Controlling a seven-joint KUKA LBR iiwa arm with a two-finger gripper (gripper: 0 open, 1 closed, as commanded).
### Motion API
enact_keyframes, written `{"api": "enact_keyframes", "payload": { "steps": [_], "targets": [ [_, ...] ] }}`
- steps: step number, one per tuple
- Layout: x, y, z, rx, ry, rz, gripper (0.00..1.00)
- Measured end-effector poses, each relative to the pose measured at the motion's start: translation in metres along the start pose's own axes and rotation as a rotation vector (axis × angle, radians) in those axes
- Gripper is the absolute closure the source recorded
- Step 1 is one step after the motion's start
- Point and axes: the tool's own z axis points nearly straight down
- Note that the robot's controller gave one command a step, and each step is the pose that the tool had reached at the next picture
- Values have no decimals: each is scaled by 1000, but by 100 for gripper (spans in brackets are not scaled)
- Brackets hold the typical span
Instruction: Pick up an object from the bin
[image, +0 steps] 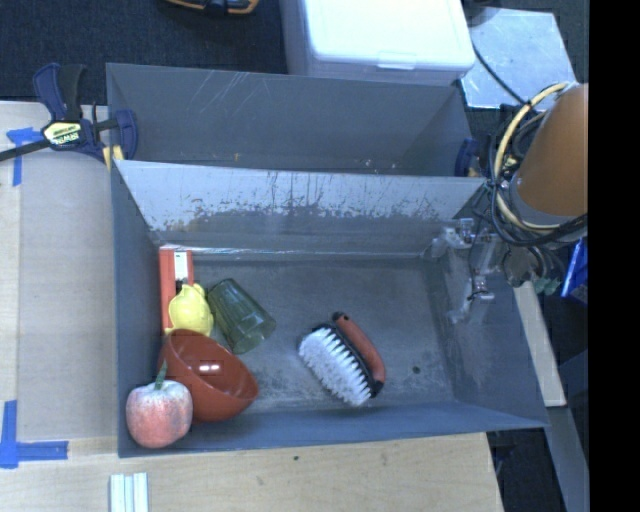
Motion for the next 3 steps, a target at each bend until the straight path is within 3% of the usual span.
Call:
{"api": "enact_keyframes", "payload": {
  "steps": [1,2,3],
  "targets": [
    [0,0,0,0,0,0,0],
    [9,33,64,-2,2,-113,0],
    [46,40,61,3,-8,-90,0]
  ]
}}
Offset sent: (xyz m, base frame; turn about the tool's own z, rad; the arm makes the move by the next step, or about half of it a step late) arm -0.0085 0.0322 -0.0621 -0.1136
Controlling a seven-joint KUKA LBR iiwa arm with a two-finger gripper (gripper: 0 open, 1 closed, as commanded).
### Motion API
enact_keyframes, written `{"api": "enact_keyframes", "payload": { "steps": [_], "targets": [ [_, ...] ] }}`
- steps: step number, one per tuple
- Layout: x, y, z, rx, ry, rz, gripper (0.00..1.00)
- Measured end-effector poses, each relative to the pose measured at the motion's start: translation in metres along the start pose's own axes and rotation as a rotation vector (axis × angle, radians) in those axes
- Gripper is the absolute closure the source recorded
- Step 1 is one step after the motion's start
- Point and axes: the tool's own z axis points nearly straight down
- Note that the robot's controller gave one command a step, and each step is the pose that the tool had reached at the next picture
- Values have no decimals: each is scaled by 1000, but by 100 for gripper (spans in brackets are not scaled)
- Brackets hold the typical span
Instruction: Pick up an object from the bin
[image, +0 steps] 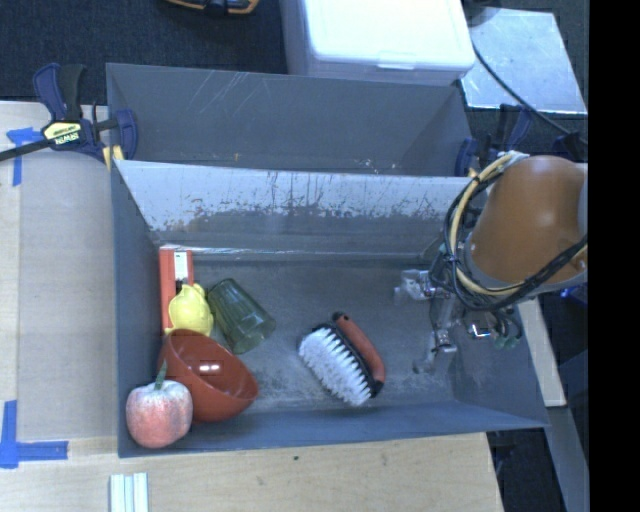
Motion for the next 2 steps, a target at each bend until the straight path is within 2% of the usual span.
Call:
{"api": "enact_keyframes", "payload": {
  "steps": [1,2],
  "targets": [
    [-30,44,64,0,7,-25,0],
    [11,40,64,4,-14,-89,0]
  ]
}}
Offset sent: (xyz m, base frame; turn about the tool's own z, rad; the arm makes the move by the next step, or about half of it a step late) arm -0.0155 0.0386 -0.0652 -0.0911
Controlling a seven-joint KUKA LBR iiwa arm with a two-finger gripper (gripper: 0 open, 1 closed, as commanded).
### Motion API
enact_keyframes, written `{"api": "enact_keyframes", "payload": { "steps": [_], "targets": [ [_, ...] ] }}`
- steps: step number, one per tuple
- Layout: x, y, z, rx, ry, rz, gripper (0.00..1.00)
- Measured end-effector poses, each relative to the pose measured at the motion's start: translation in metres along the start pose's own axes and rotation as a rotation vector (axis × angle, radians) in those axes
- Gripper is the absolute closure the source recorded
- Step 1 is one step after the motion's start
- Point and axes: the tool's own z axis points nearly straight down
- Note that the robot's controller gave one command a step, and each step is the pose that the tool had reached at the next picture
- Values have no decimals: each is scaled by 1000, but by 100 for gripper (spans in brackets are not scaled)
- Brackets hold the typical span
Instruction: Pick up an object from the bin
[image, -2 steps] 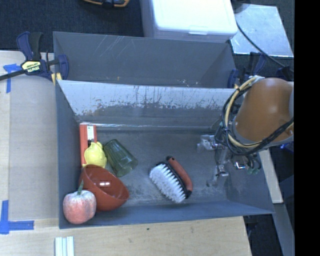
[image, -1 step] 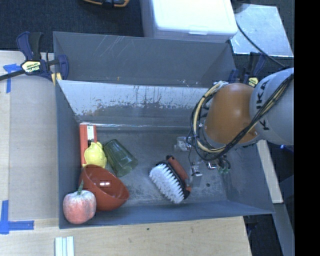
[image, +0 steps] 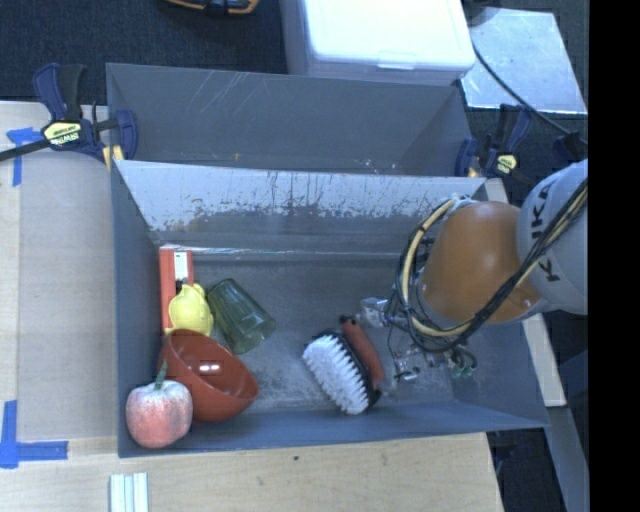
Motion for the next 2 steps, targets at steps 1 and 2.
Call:
{"api": "enact_keyframes", "payload": {
  "steps": [1,2],
  "targets": [
    [-26,20,12,7,26,431,0],
    [-9,49,12,4,-1,28,100]
  ]
}}
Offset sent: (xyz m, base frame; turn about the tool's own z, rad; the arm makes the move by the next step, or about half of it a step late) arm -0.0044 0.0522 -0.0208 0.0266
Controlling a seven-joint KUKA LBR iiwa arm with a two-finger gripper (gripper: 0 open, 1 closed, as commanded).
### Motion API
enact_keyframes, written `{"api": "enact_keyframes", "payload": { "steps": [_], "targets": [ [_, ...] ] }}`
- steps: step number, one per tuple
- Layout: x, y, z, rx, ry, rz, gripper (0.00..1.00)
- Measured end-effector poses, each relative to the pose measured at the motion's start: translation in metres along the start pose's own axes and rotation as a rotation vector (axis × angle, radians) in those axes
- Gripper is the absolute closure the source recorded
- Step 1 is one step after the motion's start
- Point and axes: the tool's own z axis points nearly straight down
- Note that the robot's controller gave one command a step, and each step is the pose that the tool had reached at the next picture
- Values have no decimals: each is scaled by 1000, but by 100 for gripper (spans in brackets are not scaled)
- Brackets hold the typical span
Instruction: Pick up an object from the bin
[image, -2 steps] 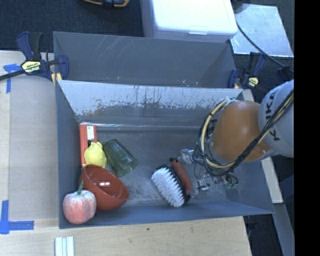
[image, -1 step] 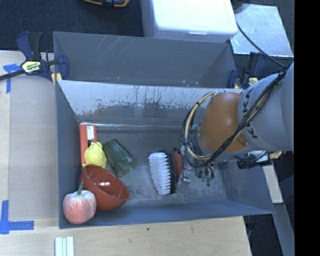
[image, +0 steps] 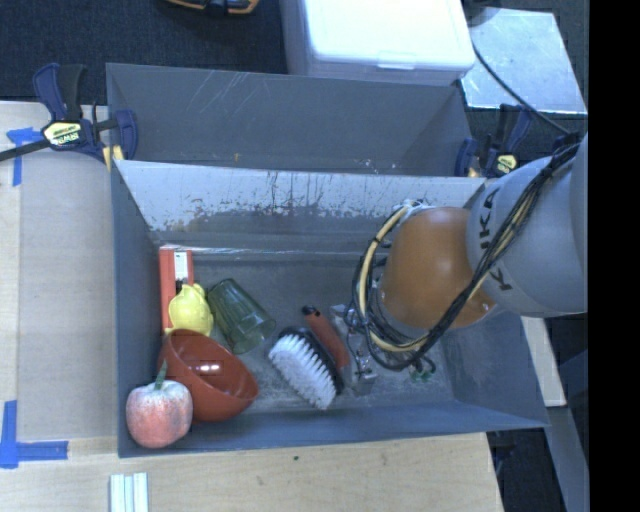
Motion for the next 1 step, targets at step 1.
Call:
{"api": "enact_keyframes", "payload": {
  "steps": [1],
  "targets": [
    [0,0,0,0,1,-1,100]
  ]
}}
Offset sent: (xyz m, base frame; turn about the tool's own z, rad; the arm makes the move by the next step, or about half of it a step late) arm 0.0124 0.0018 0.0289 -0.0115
